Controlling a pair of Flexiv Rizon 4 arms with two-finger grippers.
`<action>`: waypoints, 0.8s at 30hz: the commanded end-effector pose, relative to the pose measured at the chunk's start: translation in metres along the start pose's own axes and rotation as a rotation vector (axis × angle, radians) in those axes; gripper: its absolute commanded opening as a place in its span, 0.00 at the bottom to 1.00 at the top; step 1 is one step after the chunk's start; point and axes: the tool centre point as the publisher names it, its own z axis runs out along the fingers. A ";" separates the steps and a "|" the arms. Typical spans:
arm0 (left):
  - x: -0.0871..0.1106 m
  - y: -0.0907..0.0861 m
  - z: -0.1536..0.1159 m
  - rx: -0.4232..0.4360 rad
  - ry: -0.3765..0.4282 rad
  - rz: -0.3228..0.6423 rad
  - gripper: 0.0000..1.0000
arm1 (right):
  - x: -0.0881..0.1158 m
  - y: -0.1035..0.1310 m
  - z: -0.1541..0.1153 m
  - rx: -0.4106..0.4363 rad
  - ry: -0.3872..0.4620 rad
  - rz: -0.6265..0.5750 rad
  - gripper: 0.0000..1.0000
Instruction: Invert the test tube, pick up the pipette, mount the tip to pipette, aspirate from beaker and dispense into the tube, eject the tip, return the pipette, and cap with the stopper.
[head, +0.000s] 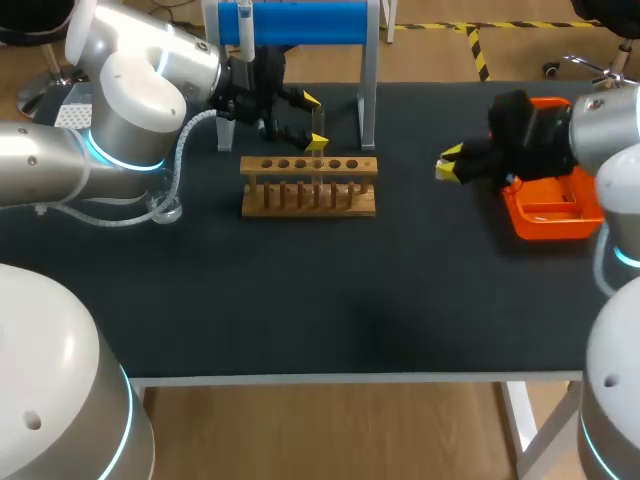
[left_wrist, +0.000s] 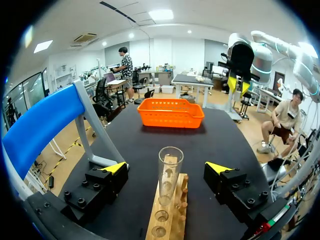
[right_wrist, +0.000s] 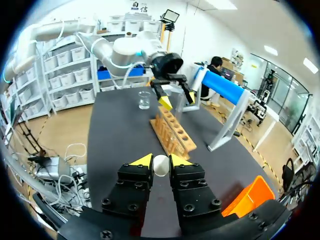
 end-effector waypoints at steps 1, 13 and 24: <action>-0.001 0.000 0.000 -0.002 0.003 0.000 1.00 | 0.003 0.012 -0.043 0.032 0.170 0.002 0.00; -0.001 0.000 0.000 -0.002 0.003 0.000 1.00 | 0.004 0.012 -0.045 0.031 0.168 0.003 0.00; -0.001 0.000 0.000 -0.002 0.003 0.000 1.00 | 0.004 0.012 -0.045 0.031 0.168 0.003 0.00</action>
